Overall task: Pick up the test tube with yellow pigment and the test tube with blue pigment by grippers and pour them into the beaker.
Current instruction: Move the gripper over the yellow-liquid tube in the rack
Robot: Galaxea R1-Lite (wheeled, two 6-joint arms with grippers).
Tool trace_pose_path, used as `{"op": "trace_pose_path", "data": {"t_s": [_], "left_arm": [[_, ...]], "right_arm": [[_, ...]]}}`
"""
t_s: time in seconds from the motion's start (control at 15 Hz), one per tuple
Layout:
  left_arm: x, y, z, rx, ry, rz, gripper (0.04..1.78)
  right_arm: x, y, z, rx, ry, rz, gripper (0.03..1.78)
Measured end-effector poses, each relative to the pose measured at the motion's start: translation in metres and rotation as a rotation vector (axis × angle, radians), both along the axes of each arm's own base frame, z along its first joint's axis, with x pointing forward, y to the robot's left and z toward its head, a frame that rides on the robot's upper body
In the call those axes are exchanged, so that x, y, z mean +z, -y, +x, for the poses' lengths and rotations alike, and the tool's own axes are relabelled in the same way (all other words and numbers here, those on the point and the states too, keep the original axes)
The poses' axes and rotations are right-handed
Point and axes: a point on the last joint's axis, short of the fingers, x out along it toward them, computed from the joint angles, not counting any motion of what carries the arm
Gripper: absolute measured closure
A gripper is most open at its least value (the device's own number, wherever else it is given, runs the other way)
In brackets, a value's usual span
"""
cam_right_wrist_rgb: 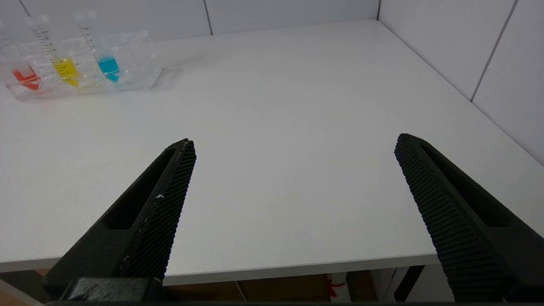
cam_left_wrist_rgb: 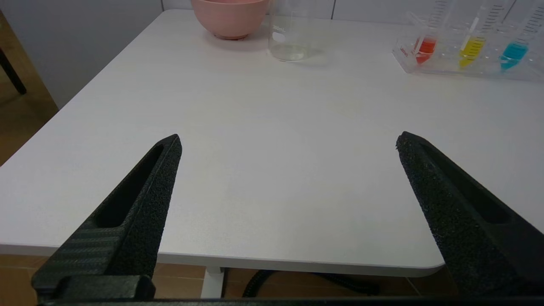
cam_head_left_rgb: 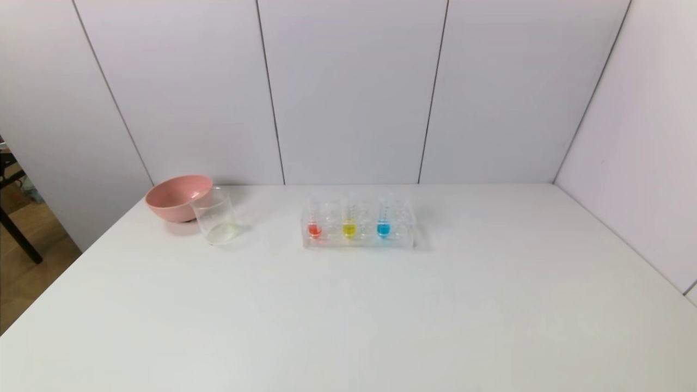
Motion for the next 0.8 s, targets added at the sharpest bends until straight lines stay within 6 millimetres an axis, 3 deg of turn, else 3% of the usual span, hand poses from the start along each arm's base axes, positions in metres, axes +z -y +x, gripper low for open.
{"op": "trace_pose_path", "data": {"t_s": [0.8], "left_arm": [[0.0002, 0.0000, 0.0000, 0.001, 0.002, 0.004, 0.06]], "right_arm": [[0.0000, 0.0000, 0.0000, 0.000, 0.000, 0.000, 0.10]]}}
